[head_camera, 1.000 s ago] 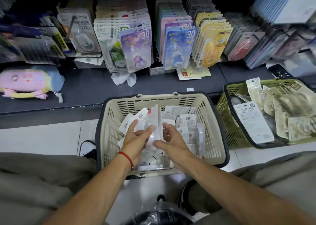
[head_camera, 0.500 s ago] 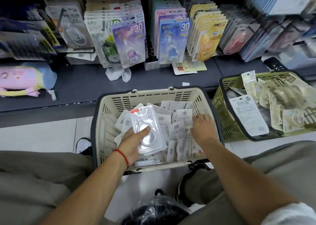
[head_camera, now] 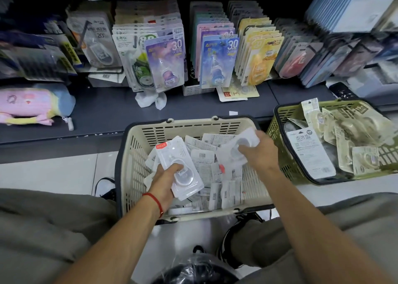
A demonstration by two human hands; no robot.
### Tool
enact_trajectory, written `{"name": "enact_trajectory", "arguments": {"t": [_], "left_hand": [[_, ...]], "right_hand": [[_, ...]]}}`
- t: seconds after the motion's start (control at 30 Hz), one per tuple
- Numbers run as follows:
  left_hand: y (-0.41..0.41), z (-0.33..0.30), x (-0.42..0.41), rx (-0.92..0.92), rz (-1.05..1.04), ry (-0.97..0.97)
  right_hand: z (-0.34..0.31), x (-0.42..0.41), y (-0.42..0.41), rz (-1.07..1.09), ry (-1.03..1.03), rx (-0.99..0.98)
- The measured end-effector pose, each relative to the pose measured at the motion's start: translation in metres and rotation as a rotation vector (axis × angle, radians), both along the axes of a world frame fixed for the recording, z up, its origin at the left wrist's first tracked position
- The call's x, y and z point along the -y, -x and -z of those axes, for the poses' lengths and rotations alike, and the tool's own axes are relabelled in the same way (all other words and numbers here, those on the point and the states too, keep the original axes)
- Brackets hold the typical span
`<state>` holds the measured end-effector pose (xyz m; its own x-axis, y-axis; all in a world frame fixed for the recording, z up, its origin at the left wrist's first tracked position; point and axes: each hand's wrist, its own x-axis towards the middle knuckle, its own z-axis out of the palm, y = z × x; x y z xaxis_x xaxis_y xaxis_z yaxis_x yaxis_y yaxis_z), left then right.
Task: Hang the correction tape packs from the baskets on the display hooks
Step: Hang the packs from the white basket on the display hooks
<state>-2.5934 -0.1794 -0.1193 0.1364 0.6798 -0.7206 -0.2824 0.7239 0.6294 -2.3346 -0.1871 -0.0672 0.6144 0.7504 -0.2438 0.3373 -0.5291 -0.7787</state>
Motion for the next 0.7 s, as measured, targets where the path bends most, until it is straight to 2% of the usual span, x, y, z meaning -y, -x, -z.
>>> {"name": "enact_trajectory", "arguments": {"t": [0.1,0.17,0.2,0.3,0.4,0.47,0.5,0.6,0.63,0.7], "left_hand": [[-0.006,-0.003,0.001,0.024,-0.051,0.007],[-0.011,-0.005,0.002,0.115,-0.076,0.066],[-0.013,-0.006,0.002,0.174,-0.073,0.094],[-0.015,-0.007,0.006,0.276,0.036,0.053],[-0.012,-0.004,0.012,0.12,0.056,-0.079],[-0.009,-0.004,0.012,0.027,0.0,-0.067],[-0.007,-0.004,0.012,0.02,-0.027,-0.06],[0.001,-0.001,0.006,0.019,-0.073,-0.069],[0.003,-0.001,0.004,0.019,-0.077,-0.068],[0.008,-0.003,0.003,0.038,-0.064,-0.061]], "right_hand": [[-0.018,0.005,0.01,0.124,-0.183,-0.641],[-0.017,0.014,0.028,0.104,-0.155,-0.855],[-0.014,0.019,0.04,0.083,-0.103,-0.859],[0.005,0.032,0.076,-0.061,0.1,-0.644],[0.022,0.036,0.089,-0.287,0.24,-0.526],[0.027,0.035,0.082,-0.365,0.272,-0.465],[0.031,0.034,0.075,-0.378,0.293,-0.357],[0.052,0.031,0.048,-0.542,0.548,0.25],[0.059,0.031,0.044,-0.602,0.655,0.347],[0.071,0.034,0.041,-0.646,0.768,0.349]]}}
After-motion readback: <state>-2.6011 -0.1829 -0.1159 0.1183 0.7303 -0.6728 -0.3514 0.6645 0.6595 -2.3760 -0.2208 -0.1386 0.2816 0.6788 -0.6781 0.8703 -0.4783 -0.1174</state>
